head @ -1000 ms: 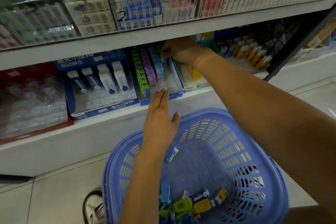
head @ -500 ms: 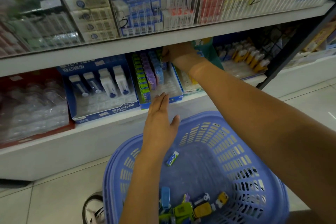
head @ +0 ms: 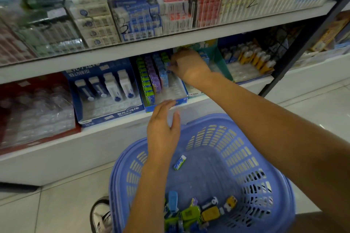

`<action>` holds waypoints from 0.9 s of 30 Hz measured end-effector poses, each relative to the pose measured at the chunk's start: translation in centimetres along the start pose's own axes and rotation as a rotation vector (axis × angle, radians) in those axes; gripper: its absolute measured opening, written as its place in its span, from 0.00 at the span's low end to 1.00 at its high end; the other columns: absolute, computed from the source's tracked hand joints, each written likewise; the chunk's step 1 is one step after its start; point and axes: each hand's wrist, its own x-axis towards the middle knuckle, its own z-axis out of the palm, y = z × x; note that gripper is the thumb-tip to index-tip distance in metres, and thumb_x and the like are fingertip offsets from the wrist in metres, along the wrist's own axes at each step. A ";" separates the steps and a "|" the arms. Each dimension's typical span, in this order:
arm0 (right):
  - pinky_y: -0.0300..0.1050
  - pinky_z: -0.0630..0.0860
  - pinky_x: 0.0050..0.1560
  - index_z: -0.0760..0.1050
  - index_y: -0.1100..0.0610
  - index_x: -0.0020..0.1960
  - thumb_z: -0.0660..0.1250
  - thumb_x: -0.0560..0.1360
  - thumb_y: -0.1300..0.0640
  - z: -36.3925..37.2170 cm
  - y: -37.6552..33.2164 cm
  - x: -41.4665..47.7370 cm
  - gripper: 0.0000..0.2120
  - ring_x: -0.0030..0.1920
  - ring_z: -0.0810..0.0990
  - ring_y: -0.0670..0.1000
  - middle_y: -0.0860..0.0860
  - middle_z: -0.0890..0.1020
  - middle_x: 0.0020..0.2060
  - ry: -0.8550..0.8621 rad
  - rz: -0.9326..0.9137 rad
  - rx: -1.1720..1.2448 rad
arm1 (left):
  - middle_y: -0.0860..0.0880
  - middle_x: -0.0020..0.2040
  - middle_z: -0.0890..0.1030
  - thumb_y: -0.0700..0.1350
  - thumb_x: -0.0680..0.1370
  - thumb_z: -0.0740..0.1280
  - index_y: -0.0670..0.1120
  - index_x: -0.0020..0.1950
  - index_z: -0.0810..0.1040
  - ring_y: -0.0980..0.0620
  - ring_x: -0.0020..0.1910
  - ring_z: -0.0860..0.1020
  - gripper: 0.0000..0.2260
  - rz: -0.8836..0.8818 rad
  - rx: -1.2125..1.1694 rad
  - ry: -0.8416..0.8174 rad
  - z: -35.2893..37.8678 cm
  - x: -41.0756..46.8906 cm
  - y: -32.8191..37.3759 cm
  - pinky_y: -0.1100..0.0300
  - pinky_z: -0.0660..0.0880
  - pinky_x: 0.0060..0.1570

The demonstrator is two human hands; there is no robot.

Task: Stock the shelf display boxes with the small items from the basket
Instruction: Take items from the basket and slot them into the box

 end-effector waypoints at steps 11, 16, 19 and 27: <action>0.46 0.75 0.51 0.79 0.63 0.53 0.68 0.74 0.55 14.6 3.5 -17.6 0.13 0.49 0.81 0.56 0.60 0.82 0.47 -0.882 0.008 0.187 | 0.39 0.63 0.76 0.44 0.80 0.59 0.38 0.65 0.74 0.44 0.61 0.75 0.16 -0.495 0.597 -1.082 6.2 -10.2 -10.6 0.56 0.70 0.56; 0.48 0.64 0.69 0.54 0.57 0.76 0.67 0.75 0.60 23.1 4.9 -20.4 0.35 0.73 0.62 0.58 0.58 0.57 0.75 -0.845 -0.049 0.141 | 0.41 0.70 0.68 0.45 0.76 0.67 0.45 0.73 0.62 0.41 0.65 0.71 0.27 -0.542 0.548 -1.218 5.9 -14.0 -13.2 0.52 0.71 0.61; 0.49 0.64 0.69 0.48 0.54 0.78 0.62 0.75 0.65 25.3 4.7 -19.6 0.37 0.75 0.58 0.58 0.56 0.48 0.77 -0.785 -0.149 0.155 | 0.42 0.71 0.68 0.44 0.76 0.67 0.45 0.72 0.65 0.41 0.66 0.70 0.25 -0.540 0.548 -1.183 5.6 -14.2 -13.9 0.52 0.70 0.63; 0.54 0.65 0.69 0.64 0.54 0.72 0.50 0.82 0.49 29.0 3.0 -18.5 0.21 0.70 0.66 0.58 0.55 0.66 0.72 -0.693 -0.222 0.166 | 0.41 0.58 0.79 0.42 0.79 0.63 0.41 0.59 0.78 0.43 0.55 0.76 0.11 -0.507 0.548 -1.040 6.7 -14.1 -14.0 0.50 0.73 0.58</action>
